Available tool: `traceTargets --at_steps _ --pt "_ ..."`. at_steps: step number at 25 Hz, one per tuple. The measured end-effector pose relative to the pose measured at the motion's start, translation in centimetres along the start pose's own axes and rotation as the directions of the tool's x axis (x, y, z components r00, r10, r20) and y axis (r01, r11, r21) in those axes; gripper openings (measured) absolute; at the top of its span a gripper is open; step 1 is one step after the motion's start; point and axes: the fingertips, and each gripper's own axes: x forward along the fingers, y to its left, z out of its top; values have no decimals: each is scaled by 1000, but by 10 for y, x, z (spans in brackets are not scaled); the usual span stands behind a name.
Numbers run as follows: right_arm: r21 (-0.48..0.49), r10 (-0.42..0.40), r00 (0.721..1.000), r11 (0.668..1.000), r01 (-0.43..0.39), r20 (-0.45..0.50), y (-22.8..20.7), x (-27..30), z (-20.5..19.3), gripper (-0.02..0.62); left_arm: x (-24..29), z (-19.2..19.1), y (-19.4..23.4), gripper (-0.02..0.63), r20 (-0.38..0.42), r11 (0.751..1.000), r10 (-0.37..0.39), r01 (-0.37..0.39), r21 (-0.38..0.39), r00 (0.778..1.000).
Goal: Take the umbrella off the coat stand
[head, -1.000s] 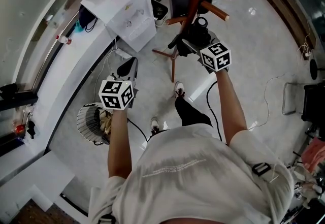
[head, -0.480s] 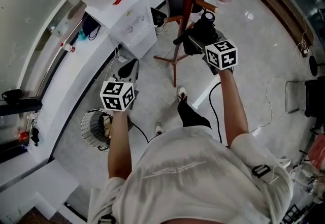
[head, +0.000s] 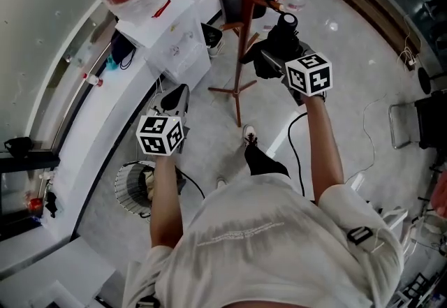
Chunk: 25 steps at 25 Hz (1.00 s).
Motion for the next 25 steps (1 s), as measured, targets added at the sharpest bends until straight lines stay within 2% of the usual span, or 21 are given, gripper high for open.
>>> traceTargets --at_steps 8,13,19,25 --pt "4 -120 992 993 120 40 5 -65 4 305 -21 16 -8 15 51 999 -38 36 39 998" --pt "10 -199 978 980 199 62 17 -121 -2 305 -38 30 -28 15 76 990 -72 63 123 995" --pt "0 -267 960 964 268 90 49 -189 -15 304 -69 44 -60 15 115 973 -114 88 212 987" --pt "12 -295 949 955 296 113 91 -238 -30 304 -103 48 -87 15 156 964 -139 97 249 978"
